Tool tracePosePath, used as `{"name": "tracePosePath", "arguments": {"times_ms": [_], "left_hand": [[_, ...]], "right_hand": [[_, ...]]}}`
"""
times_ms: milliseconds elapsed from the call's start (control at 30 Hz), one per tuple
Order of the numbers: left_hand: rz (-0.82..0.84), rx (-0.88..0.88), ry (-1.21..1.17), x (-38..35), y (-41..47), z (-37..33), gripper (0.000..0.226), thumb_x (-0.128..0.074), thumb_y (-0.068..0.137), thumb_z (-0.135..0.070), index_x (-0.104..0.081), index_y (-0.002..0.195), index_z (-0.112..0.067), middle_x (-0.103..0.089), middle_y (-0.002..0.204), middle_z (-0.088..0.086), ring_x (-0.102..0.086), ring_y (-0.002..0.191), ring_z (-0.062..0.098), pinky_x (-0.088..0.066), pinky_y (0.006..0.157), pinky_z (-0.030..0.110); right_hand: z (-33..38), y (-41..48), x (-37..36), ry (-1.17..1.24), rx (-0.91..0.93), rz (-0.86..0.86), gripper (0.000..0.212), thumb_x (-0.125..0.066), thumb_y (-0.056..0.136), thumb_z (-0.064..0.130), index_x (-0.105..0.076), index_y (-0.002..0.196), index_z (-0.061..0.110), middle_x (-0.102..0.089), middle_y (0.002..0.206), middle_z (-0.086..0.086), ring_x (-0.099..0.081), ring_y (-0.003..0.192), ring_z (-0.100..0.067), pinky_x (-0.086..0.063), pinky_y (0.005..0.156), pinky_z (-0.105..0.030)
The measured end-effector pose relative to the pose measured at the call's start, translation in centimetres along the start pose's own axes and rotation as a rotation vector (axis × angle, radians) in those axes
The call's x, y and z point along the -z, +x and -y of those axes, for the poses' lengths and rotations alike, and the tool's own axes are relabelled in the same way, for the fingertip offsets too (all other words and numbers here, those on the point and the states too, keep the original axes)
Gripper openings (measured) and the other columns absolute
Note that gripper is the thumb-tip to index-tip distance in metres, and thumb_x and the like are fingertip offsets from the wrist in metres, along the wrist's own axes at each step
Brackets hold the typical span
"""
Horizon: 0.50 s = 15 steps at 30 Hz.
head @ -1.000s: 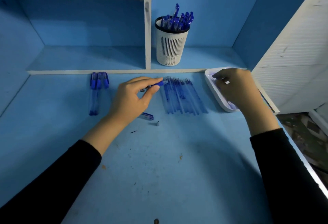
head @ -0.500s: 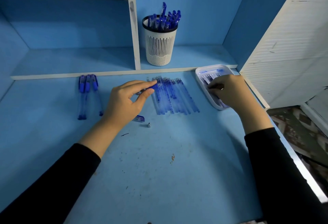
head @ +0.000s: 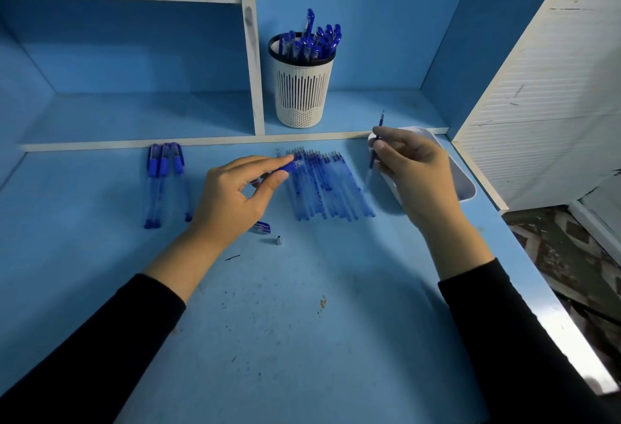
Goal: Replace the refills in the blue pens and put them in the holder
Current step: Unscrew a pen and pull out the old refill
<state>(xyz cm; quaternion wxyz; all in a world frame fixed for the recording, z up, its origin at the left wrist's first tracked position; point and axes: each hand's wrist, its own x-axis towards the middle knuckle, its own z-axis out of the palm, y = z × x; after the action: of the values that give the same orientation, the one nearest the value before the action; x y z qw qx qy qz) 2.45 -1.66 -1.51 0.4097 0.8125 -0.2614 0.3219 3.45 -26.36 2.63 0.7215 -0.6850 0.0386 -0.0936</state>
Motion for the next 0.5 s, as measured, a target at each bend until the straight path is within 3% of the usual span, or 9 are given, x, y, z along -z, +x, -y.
{"name": "tracePosePath", "arguments": {"times_ms": [200, 500], "left_hand": [[-0.010, -0.002, -0.016, 0.0, 0.1, -0.1, 0.020, -0.068, 0.091, -0.012, -0.073, 0.110, -0.005, -0.071, 0.102, -0.002, -0.067, 0.080, 0.014, -0.054, 0.074, 0.022], [-0.011, -0.010, -0.015, 0.1, 0.1, -0.3, 0.020, -0.068, 0.091, -0.011, -0.073, 0.109, -0.004, -0.070, 0.103, -0.004, -0.066, 0.082, 0.011, -0.054, 0.076, 0.018]], "right_hand": [[-0.6, -1.5, -3.2, 0.360, -0.023, -0.083, 0.012, -0.067, 0.085, -0.005, -0.065, 0.084, 0.007, -0.068, 0.071, -0.003, -0.060, 0.065, -0.015, -0.051, 0.066, -0.021], [-1.3, -2.2, -4.6, 0.385, 0.039, -0.143, 0.010, -0.068, 0.085, -0.004, -0.064, 0.086, 0.005, -0.067, 0.078, -0.009, -0.063, 0.068, -0.016, -0.052, 0.071, -0.026]]}}
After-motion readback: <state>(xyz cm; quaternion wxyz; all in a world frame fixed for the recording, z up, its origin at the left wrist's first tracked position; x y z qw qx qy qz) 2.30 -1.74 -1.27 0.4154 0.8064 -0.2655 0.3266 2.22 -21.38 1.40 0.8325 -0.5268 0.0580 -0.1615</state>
